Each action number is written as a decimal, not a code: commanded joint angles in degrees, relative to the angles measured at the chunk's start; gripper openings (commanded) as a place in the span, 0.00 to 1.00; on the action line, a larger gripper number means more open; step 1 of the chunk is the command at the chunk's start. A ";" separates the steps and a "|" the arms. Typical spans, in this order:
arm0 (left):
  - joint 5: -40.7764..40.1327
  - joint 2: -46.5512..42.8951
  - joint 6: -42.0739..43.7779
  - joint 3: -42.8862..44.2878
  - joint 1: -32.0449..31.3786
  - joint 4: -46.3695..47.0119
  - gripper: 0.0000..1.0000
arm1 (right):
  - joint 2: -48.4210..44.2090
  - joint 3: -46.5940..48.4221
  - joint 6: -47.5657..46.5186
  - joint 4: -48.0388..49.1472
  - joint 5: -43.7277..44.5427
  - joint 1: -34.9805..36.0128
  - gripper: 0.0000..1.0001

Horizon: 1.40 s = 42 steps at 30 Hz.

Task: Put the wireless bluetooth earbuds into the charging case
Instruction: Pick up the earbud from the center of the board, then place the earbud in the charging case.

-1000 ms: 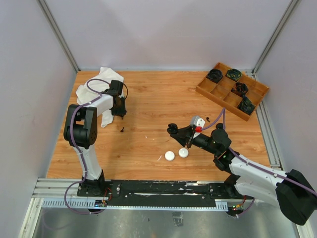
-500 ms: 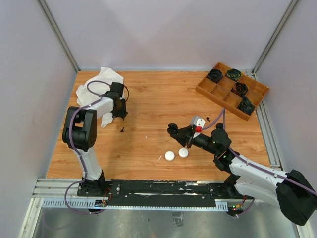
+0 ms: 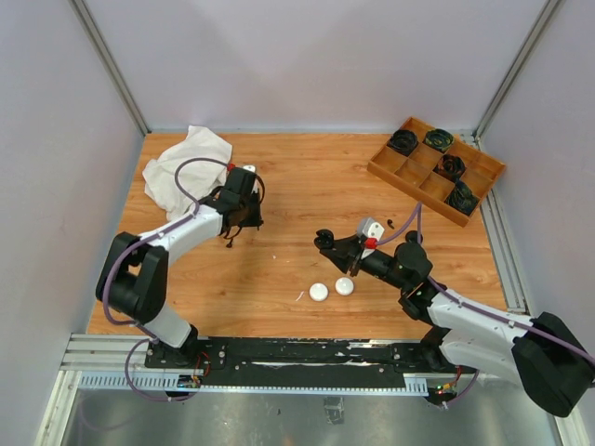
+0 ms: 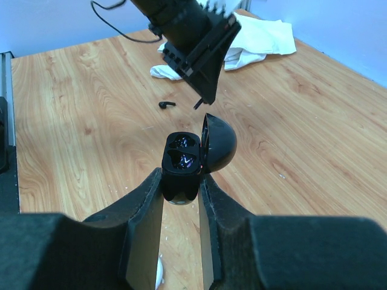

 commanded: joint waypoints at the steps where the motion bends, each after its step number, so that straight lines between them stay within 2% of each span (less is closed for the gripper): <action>1: -3.09 -6.59 -3.01 -1.85 -3.88 6.14 0.16 | 1.44 -1.28 -1.12 6.18 1.35 -0.28 0.01; 6: -5.95 -13.36 -4.10 -3.96 -8.40 9.01 0.13 | 2.77 -1.23 -1.41 7.76 1.55 -0.27 0.01; 15: -14.48 -23.78 -4.96 -9.06 -18.59 13.89 0.13 | 4.46 -1.46 -1.71 10.44 2.72 -0.22 0.01; 26: -17.21 -32.94 -1.52 -16.50 -28.28 29.17 0.09 | 6.72 -1.56 -1.09 14.79 4.37 -0.25 0.01; 32: -16.12 -33.93 -0.31 -17.26 -30.78 34.39 0.09 | 7.66 -1.71 -0.51 17.04 4.67 -0.24 0.01; 42: -13.47 -30.69 0.22 -17.39 -34.01 40.79 0.09 | 7.94 -2.19 1.01 19.18 3.81 -0.20 0.01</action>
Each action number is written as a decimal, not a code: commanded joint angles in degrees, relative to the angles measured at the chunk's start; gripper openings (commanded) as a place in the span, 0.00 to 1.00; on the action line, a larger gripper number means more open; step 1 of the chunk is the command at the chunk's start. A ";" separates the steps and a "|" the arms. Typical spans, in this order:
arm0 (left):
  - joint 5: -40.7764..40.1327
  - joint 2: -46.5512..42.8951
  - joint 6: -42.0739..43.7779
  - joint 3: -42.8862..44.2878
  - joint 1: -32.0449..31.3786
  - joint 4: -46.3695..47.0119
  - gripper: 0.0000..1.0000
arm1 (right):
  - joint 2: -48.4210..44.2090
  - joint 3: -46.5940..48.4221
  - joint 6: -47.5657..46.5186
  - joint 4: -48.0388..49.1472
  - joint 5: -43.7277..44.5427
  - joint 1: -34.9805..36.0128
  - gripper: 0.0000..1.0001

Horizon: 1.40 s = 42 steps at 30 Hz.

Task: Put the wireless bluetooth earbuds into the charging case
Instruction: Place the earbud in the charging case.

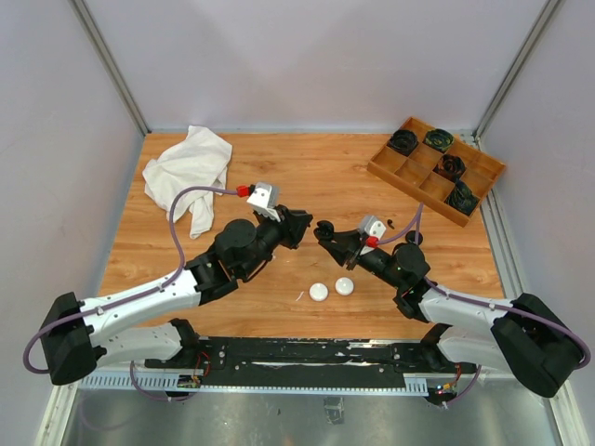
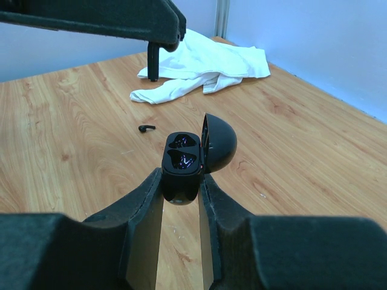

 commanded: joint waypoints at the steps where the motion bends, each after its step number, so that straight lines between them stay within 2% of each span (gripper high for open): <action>1: 0.88 1.53 1.29 -0.51 -1.06 5.75 0.09 | -0.43 -0.71 0.82 4.00 -0.06 -0.23 0.01; 13: -0.22 5.58 0.82 -2.01 -2.56 11.71 0.08 | -0.74 -0.87 2.24 4.88 -0.42 -0.25 0.01; 42: -0.24 7.89 -1.34 -3.43 -3.33 13.59 0.07 | -0.64 -1.10 2.75 5.40 -0.59 -0.25 0.01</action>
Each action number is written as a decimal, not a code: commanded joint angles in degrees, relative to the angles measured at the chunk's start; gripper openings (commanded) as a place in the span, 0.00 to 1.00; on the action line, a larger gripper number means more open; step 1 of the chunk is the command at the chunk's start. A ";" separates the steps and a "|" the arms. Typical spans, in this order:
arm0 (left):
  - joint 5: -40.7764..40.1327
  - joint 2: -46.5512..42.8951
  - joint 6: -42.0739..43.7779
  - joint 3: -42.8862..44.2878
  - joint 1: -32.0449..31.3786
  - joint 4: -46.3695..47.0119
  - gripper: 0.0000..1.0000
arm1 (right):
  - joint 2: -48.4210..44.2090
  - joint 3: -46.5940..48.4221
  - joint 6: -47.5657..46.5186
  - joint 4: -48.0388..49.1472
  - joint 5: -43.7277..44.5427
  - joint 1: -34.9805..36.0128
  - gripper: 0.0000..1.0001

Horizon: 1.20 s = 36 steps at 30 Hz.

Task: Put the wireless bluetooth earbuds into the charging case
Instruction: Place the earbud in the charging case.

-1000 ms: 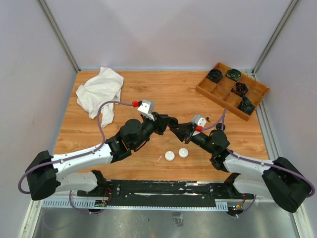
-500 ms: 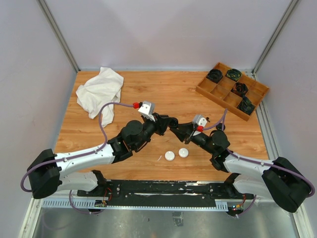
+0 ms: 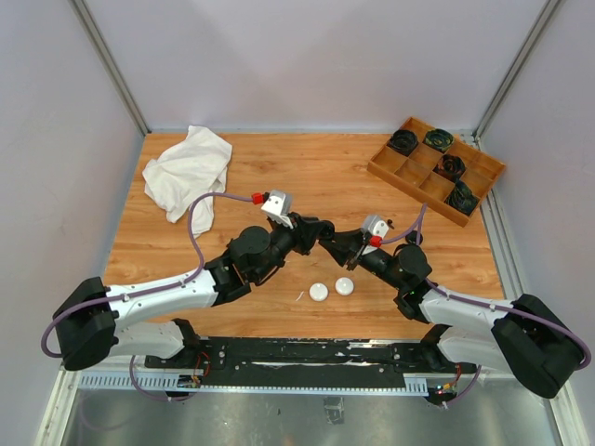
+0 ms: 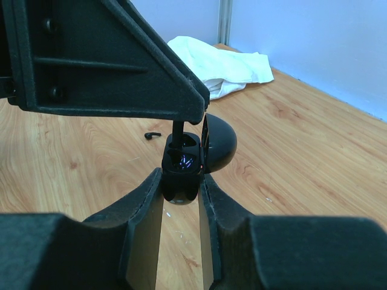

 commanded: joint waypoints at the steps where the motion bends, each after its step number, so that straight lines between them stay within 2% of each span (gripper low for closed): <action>1: -0.31 0.48 -0.35 -0.49 -0.92 2.21 0.08 | -0.32 -0.58 0.17 3.24 -0.53 -0.25 0.01; 9: -1.25 0.56 0.02 -1.13 -1.29 2.06 0.09 | -0.59 -0.71 -0.17 3.30 -0.19 -0.22 0.01; 24: -2.71 -2.45 -1.07 -1.18 -1.36 0.42 0.42 | -0.69 -0.98 -0.27 3.26 -0.34 -0.25 0.01; 32: -9.06 -4.76 -1.19 1.07 -1.19 -8.32 0.58 | -0.88 -1.57 -1.09 2.45 1.08 -0.25 0.01; 36: -10.39 -4.40 -3.08 2.06 1.69 -15.15 0.62 | -0.93 -1.84 -1.48 2.19 1.58 -0.20 0.01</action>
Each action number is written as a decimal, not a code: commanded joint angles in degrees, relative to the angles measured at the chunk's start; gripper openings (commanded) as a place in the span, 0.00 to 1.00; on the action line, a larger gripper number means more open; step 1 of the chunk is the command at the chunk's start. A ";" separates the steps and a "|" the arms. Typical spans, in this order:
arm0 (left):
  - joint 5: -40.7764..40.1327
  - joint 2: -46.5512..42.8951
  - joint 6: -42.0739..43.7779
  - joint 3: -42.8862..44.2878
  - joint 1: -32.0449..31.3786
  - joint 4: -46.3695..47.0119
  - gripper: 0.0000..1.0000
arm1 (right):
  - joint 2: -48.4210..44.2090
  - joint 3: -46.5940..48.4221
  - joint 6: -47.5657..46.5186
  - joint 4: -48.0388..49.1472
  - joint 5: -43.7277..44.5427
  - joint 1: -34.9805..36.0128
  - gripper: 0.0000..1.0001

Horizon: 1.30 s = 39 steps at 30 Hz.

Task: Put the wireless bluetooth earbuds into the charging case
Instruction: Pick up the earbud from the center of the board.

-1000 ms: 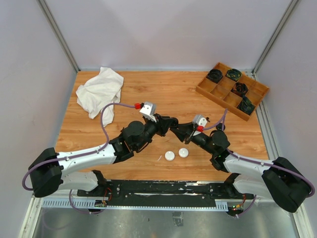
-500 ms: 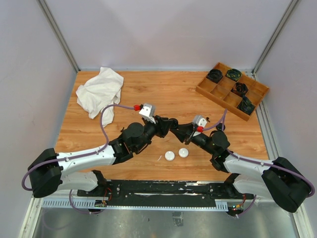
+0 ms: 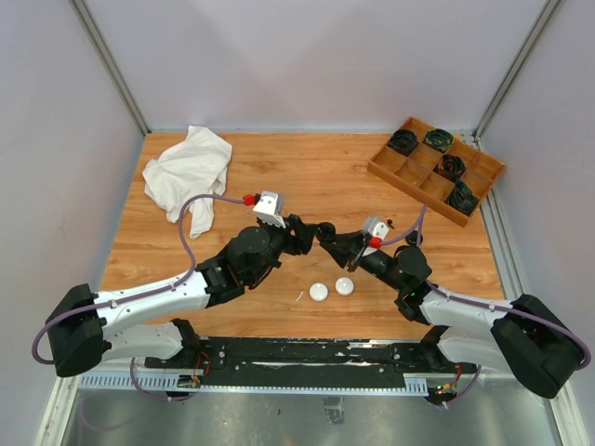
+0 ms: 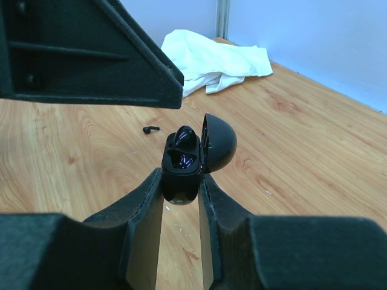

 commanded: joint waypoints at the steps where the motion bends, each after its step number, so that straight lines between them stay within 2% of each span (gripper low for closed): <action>1: -3.38 -0.72 -2.52 2.12 3.41 -8.28 0.63 | -1.03 -1.02 -1.51 2.11 1.23 -0.25 0.01; 10: 2.06 0.46 -6.59 0.25 17.40 -17.90 0.66 | -2.38 -1.28 -2.44 -0.58 2.02 -0.24 0.01; 20: 5.69 5.15 -5.95 0.16 30.63 -25.50 0.70 | -1.86 -1.33 -2.18 -0.58 1.85 -0.24 0.01; 30: 9.40 13.87 -4.35 0.81 37.17 -24.27 0.75 | -2.30 -1.55 -2.26 -1.01 2.46 -0.20 0.01; 39: 11.26 21.87 -1.83 2.61 38.98 -21.08 0.76 | -2.34 -1.50 -2.44 -1.20 1.93 -0.24 0.01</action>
